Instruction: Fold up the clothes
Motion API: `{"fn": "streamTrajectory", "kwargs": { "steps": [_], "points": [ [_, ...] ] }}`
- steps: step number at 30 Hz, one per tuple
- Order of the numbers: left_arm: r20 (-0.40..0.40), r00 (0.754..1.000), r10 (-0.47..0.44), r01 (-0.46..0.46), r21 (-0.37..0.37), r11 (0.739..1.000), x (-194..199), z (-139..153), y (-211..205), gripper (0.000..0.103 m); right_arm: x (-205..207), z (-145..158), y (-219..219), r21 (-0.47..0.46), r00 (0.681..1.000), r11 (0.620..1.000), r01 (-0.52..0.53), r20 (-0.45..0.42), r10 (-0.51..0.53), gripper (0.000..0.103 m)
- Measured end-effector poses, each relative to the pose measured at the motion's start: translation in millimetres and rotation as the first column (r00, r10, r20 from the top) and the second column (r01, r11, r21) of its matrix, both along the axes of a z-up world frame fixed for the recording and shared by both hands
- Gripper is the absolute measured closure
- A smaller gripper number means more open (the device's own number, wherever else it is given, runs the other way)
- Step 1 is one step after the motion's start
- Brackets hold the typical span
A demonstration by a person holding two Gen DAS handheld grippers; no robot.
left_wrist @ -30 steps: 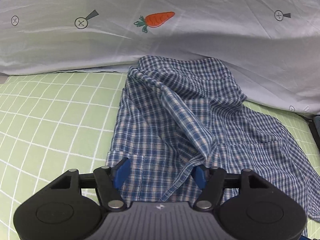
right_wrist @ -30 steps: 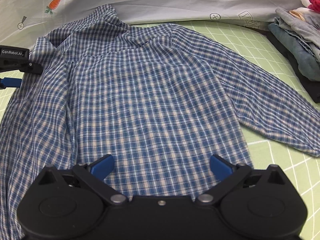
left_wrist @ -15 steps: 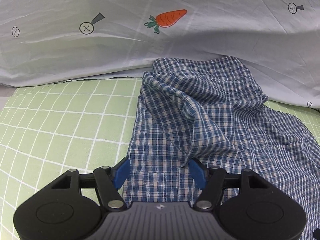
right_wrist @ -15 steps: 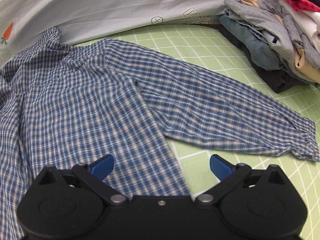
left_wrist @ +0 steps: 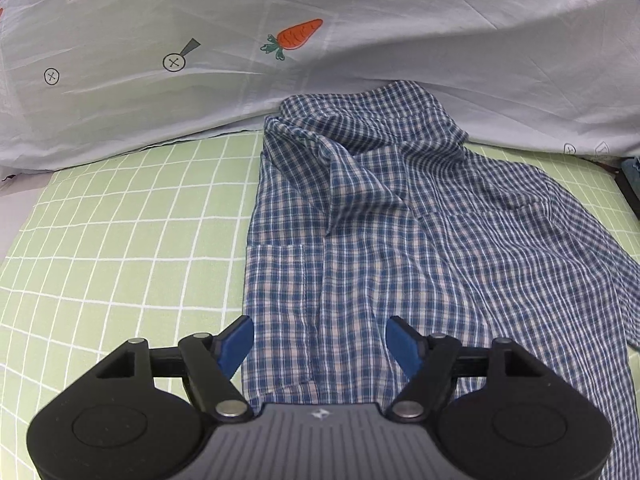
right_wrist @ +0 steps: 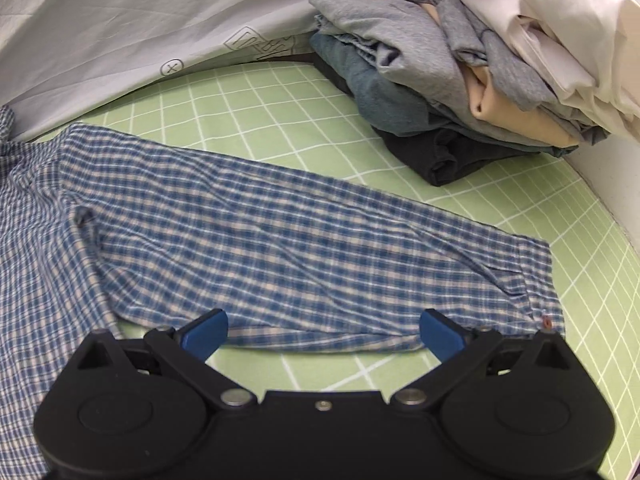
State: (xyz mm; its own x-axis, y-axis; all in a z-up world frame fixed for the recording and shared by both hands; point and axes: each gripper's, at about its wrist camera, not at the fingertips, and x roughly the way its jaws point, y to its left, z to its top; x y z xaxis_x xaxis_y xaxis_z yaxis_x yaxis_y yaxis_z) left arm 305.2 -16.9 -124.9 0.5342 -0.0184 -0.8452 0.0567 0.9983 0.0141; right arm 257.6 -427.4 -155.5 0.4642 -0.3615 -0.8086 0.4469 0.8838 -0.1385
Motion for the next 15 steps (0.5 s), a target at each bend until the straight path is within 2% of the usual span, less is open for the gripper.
{"fn": "streamTrajectory", "kwargs": {
  "steps": [3, 5, 10, 15],
  "points": [
    [-0.049, 0.998, -0.031, 0.032, 0.023, 0.999, -9.8, -9.5, -11.1, 0.029, -6.7, -6.0, -27.3, -0.012, 0.998, 0.998, 0.068, 0.012, -0.068, 0.0],
    [-0.088, 0.994, -0.061, 0.067, 0.067, 0.995, -14.4, -17.8, -22.8, 0.029, -12.7, -9.1, -45.2, -0.035, 0.993, 0.992, 0.118, 0.022, -0.117, 0.0],
    [-0.134, 0.98, -0.144, 0.161, 0.121, 0.98, -23.5, -30.0, -46.4, 0.029, -29.8, -16.3, -85.4, -0.096, 0.98, 0.976, 0.196, 0.059, -0.191, 0.0],
    [-0.143, 0.973, -0.182, 0.207, 0.19, 0.96, -25.1, -34.8, -58.8, 0.028, -40.2, -18.8, -107.6, -0.145, 0.971, 0.961, 0.234, 0.089, -0.223, 0.0]
  ]
}}
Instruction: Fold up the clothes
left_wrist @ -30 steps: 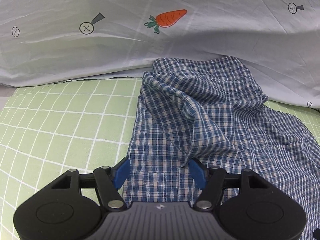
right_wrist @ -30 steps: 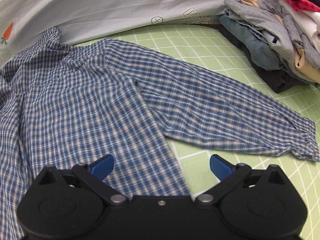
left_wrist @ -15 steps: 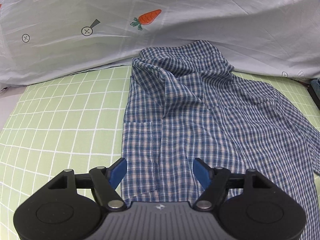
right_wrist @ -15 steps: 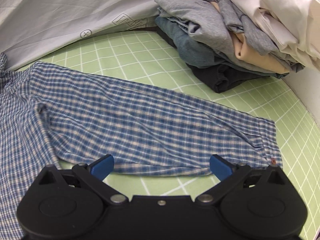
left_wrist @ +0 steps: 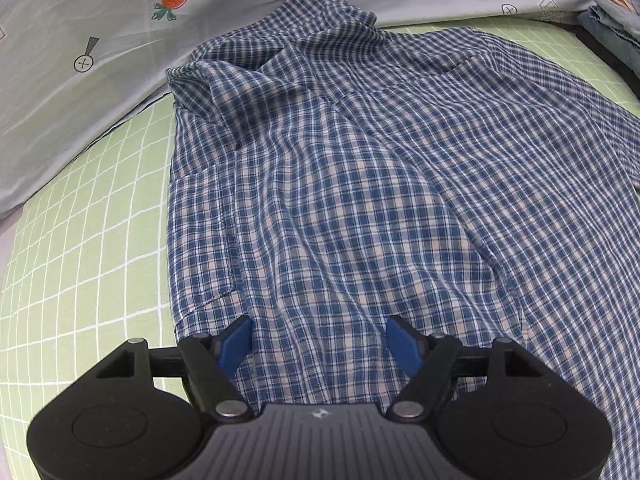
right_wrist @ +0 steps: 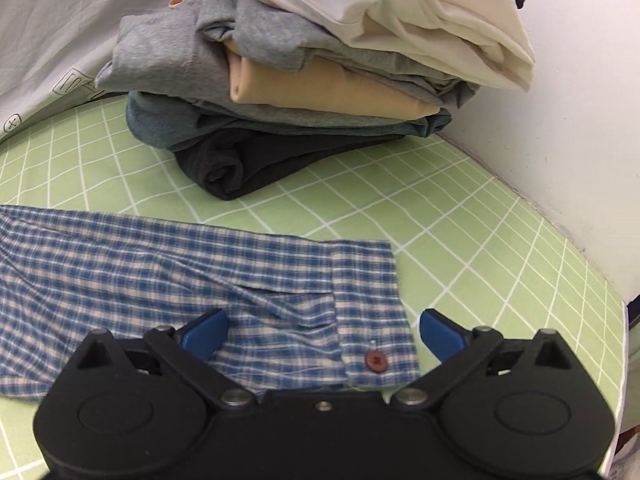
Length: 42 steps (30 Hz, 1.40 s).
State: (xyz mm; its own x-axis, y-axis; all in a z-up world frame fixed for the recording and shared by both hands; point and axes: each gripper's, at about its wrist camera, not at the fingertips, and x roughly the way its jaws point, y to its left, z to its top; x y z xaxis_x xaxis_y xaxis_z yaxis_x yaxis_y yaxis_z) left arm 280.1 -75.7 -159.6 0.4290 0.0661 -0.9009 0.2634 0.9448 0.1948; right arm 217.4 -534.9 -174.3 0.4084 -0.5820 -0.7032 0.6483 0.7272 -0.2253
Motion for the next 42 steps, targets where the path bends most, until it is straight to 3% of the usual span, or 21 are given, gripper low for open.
{"fn": "streamTrajectory", "kwargs": {
  "steps": [5, 9, 13, 17, 23, 25, 27, 29, 33, 39, 42],
  "points": [
    [0.0, 1.0, -0.001, 0.001, 0.022, 1.0, 0.1, -0.5, 0.3, 0.021, -8.3, -1.3, -14.2, -0.072, 0.999, 0.997, 0.039, -0.002, -0.039, 0.0],
    [0.003, 1.0, -0.001, 0.001, 0.028, 1.0, -0.9, -1.1, 0.9, 0.018, -12.9, -2.4, -23.6, -0.068, 0.997, 0.994, 0.081, 0.015, -0.081, 0.0],
    [0.001, 1.0, 0.007, -0.007, 0.024, 1.0, 0.0, -2.2, 3.0, 0.017, -20.4, -3.5, -39.4, 0.051, 0.987, 0.989, 0.137, 0.078, -0.141, 0.0],
    [-0.003, 1.0, 0.017, -0.017, 0.011, 1.0, 0.6, -2.6, 6.4, 0.017, -31.7, -6.6, -51.2, 0.191, 0.962, 0.96, 0.205, 0.141, -0.233, 0.0],
    [-0.005, 0.999, 0.034, -0.034, 0.005, 0.999, 2.6, -3.6, 6.8, 0.015, -22.4, -7.9, -31.7, 0.191, 0.982, 0.977, 0.091, 0.146, -0.12, 0.001],
    [-0.008, 0.999, 0.041, -0.041, 0.001, 0.999, 3.4, -4.5, 7.8, 0.014, -18.5, -7.2, -19.0, 0.178, 0.985, 0.984, 0.024, 0.162, -0.054, 0.011],
    [-0.01, 0.999, 0.048, -0.048, -0.002, 0.999, 3.7, -5.0, 8.8, 0.013, -15.0, -6.1, -5.3, 0.162, 0.984, 0.986, -0.041, 0.178, 0.011, 0.028],
    [-0.012, 0.998, 0.056, -0.056, -0.006, 0.998, 3.5, -4.9, 9.7, 0.012, -12.5, -3.9, 9.5, 0.16, 0.976, 0.981, -0.11, 0.206, 0.076, 0.062],
    [-0.018, 0.997, 0.069, -0.069, -0.014, 0.997, 4.1, -5.0, 11.6, 0.009, -3.1, -1.4, 37.4, 0.213, 0.949, 0.95, -0.226, 0.269, 0.166, 0.084],
    [-0.037, 0.994, 0.104, -0.105, -0.046, 0.993, 6.0, -6.8, 18.8, 0.007, 18.6, 0.4, 76.9, 0.307, 0.91, 0.892, -0.332, 0.353, 0.217, 0.091],
    [-0.042, 0.993, 0.113, -0.115, -0.054, 0.992, 6.5, -8.0, 21.1, 0.005, 38.1, 9.9, 113.6, 0.27, 0.871, 0.86, -0.432, 0.371, 0.321, 0.092]
  ]
}}
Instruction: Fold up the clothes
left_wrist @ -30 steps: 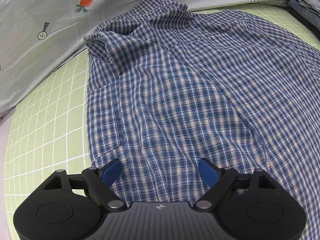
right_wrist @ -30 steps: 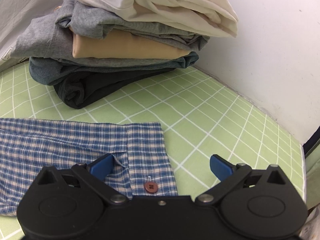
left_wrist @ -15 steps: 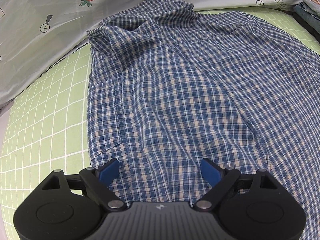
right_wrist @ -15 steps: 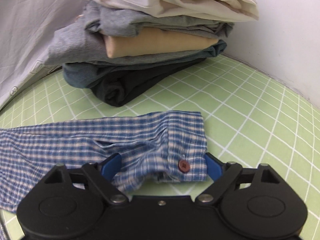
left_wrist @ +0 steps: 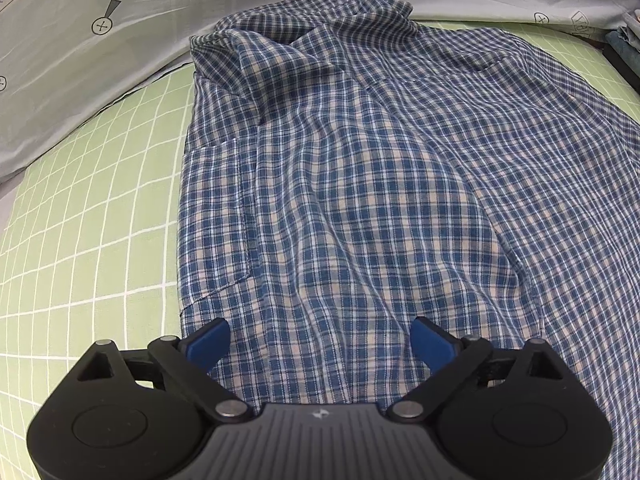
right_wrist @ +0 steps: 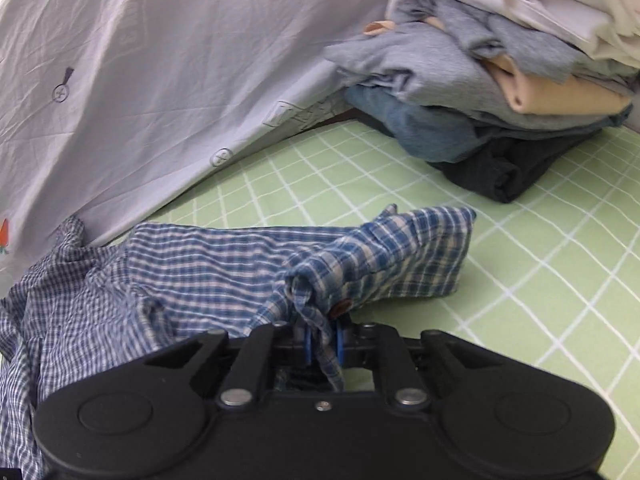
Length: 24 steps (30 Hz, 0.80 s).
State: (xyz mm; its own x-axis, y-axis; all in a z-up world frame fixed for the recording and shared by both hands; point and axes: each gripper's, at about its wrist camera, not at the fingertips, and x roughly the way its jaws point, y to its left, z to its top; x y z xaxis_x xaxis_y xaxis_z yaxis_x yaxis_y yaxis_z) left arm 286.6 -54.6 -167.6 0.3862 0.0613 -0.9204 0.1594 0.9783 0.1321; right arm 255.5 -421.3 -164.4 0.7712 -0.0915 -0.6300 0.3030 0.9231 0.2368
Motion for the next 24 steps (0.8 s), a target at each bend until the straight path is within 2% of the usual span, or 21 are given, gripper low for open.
{"fn": "streamTrajectory", "kwargs": {
  "steps": [3, 5, 8, 10, 12, 13, 14, 16, 20, 24],
  "points": [
    [-0.001, 1.0, 0.007, -0.007, -0.007, 1.0, 0.0, -0.8, 1.9, 0.005, 21.1, 13.2, 36.7, -0.022, 0.991, 0.992, -0.124, 0.044, 0.125, 0.092],
    [-0.003, 1.0, 0.014, -0.014, -0.015, 1.0, 0.0, -1.4, 3.8, 0.004, 34.5, 26.1, 65.8, -0.017, 0.97, 0.974, -0.224, 0.088, 0.225, 0.093],
    [-0.008, 1.0, 0.024, -0.024, -0.028, 0.999, 0.8, -2.2, 6.8, 0.004, 49.8, 41.0, 112.4, -0.019, 0.915, 0.924, -0.382, 0.136, 0.381, 0.093],
    [-0.011, 1.0, 0.028, -0.029, -0.034, 0.999, 1.0, -2.5, 7.5, 0.004, 60.4, 47.0, 147.9, -0.009, 0.85, 0.855, -0.519, 0.107, 0.516, 0.089],
    [-0.013, 0.999, 0.032, -0.032, -0.039, 0.999, 1.0, -2.9, 7.8, 0.003, 65.4, 45.8, 175.3, -0.02, 0.804, 0.804, -0.594, 0.036, 0.594, 0.062],
    [-0.014, 0.999, 0.033, -0.034, -0.041, 0.999, 1.0, -3.0, 8.0, 0.003, 63.7, 44.8, 187.6, -0.039, 0.79, 0.79, -0.612, 0.011, 0.613, 0.04],
    [-0.014, 0.999, 0.034, -0.035, -0.043, 0.998, 0.6, -3.3, 8.2, 0.003, 61.2, 44.3, 193.5, -0.061, 0.784, 0.783, -0.619, 0.003, 0.62, 0.029],
    [-0.013, 0.999, 0.037, -0.038, -0.048, 0.998, 0.2, -4.0, 9.0, 0.003, 54.8, 43.8, 196.3, -0.088, 0.792, 0.788, -0.609, -0.016, 0.61, 0.022],
    [-0.017, 0.999, 0.049, -0.05, -0.06, 0.997, 0.9, -6.1, 11.3, 0.0, 42.9, 40.7, 181.6, -0.126, 0.832, 0.822, -0.555, -0.057, 0.552, 0.01],
    [-0.027, 0.998, 0.063, -0.065, -0.077, 0.995, 2.6, -7.7, 13.5, 0.0, 23.1, 25.9, 156.8, -0.218, 0.876, 0.849, -0.481, -0.134, 0.462, 0.004]
  ]
}}
